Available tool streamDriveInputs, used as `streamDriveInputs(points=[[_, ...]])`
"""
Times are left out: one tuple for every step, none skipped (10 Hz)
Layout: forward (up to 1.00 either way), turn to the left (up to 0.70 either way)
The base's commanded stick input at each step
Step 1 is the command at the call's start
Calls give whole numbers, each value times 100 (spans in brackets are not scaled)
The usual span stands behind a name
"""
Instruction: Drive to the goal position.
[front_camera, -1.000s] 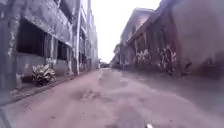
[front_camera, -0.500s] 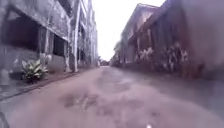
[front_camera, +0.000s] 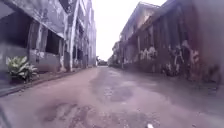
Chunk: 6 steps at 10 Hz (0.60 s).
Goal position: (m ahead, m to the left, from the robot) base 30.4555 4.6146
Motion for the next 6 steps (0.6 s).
streamDriveInputs(points=[[100,0],[100,0],[100,0],[100,0],[100,0],[100,0]])
